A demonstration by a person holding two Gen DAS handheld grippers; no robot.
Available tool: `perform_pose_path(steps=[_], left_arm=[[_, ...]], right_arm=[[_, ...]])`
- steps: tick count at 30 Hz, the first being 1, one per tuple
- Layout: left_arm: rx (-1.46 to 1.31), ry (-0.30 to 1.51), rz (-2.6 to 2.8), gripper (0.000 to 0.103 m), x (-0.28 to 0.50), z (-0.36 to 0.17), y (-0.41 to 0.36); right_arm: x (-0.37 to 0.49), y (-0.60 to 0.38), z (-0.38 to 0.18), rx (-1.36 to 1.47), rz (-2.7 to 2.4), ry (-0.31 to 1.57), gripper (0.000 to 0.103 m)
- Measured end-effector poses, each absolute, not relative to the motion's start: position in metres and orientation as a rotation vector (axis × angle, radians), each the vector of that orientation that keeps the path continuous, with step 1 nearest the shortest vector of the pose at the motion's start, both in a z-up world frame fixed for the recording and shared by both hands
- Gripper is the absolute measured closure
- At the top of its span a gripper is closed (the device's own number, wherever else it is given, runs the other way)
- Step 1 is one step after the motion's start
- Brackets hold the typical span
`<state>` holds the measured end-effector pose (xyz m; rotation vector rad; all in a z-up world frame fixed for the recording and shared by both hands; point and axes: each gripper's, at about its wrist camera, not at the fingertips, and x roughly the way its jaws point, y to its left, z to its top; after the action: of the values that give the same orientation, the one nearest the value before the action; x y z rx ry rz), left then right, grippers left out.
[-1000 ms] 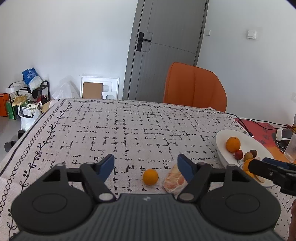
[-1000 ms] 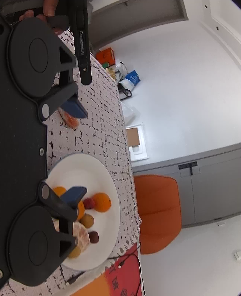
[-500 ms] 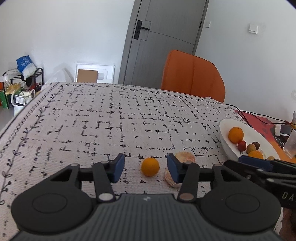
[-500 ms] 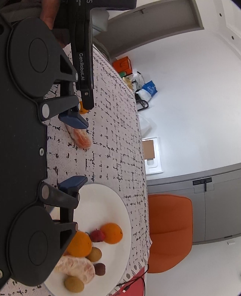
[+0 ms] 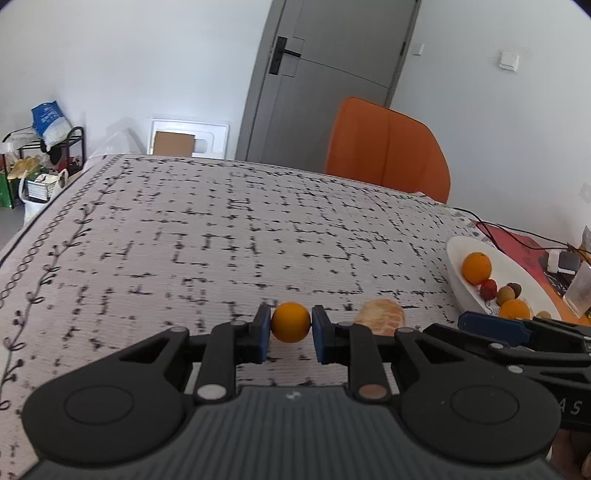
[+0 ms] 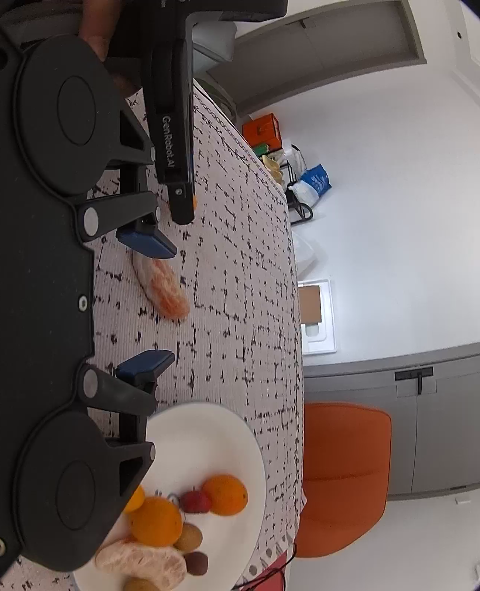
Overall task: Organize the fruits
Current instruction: 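Grasp the small mandarin with the left gripper, then grasp the peeled pomelo segment with the right gripper while the left gripper holds the mandarin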
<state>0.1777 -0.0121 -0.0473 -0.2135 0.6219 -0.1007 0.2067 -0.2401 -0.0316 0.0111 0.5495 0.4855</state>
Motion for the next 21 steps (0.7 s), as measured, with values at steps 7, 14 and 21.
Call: perform_pose_path(steps=[7, 14, 21], left_arm=[[-0.239, 0.607, -0.065, 0.081, 0.169, -0.044, 0.009], [-0.266, 0.588, -0.039, 0.081, 0.162, -0.042, 0.027], [-0.289, 0.573, -0.021, 0.081, 0.155, -0.039, 0.043]], right_arm=[[0.213, -0.226, -0.037, 0.001, 0.494, 0.578, 0.048], [0.219, -0.213, -0.041, 0.005, 0.508, 0.614, 0.047], [0.225, -0.198, -0.043, -0.024, 0.506, 0.632, 0.046]])
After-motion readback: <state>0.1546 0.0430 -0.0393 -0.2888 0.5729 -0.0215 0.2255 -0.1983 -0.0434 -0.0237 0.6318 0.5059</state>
